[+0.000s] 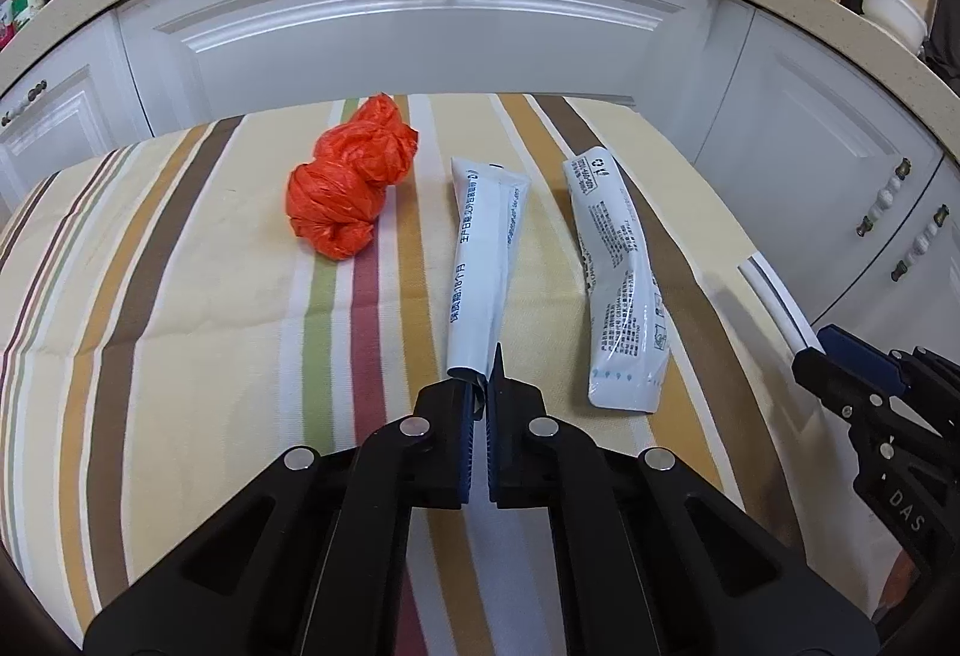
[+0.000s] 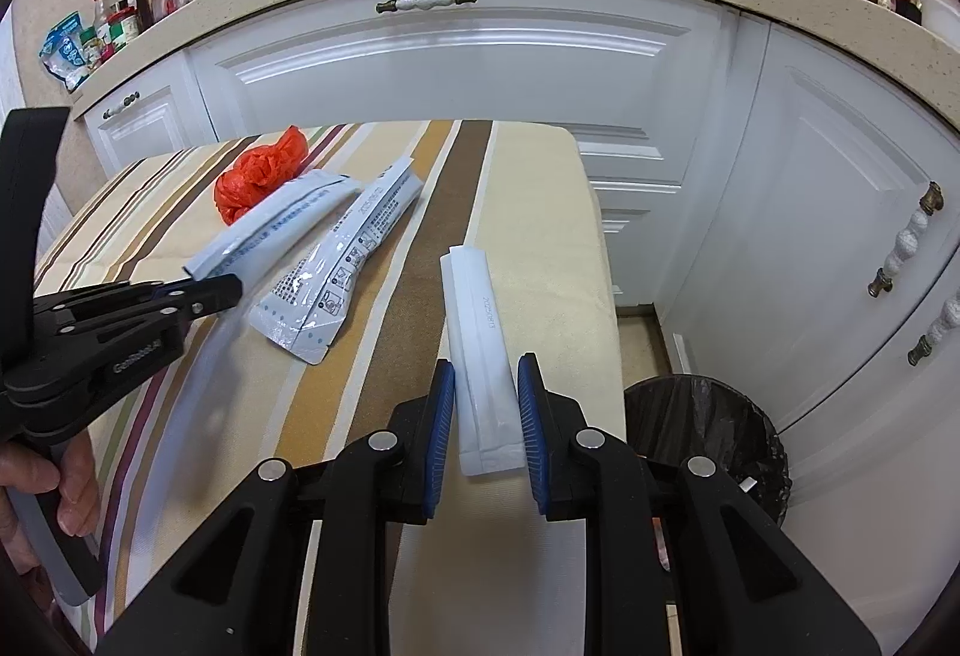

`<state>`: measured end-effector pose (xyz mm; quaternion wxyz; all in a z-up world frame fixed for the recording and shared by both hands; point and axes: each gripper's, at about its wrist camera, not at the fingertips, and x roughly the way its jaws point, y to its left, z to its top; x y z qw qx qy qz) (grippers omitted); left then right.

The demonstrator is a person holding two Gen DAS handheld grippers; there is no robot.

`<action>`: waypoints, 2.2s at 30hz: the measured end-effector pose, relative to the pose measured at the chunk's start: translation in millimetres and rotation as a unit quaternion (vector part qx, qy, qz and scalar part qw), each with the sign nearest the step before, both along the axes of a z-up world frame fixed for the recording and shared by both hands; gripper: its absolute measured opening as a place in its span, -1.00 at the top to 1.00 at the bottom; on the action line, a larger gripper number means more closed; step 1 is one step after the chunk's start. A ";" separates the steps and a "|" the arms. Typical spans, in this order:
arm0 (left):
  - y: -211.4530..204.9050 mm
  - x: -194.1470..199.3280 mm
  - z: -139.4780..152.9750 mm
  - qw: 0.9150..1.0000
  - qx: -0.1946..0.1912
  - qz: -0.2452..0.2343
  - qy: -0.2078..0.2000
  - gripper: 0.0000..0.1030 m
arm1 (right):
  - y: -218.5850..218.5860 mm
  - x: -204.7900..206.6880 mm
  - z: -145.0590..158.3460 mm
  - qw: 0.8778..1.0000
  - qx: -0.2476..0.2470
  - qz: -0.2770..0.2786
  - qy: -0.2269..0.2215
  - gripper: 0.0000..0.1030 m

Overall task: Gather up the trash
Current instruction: 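Grasp the white tube with the left tool, then drop the paper strip and white tube into the black bin with both tools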

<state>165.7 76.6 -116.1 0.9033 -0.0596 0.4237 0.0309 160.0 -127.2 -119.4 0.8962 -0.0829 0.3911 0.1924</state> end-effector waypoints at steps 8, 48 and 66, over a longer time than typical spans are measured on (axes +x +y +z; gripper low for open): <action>11.7 -23.0 10.2 1.000 0.021 0.015 -0.013 0.94 | -5.2 -6.1 5.0 1.000 -0.005 -0.012 -0.013 0.55; -187.3 -51.8 33.4 0.981 0.055 -0.176 -0.060 0.95 | -169.2 -42.2 2.9 0.978 -0.002 -0.205 -0.046 0.55; -244.8 -14.4 9.9 0.975 0.066 -0.210 -0.041 0.73 | -192.0 -5.2 -19.2 0.972 0.003 -0.233 -0.037 0.18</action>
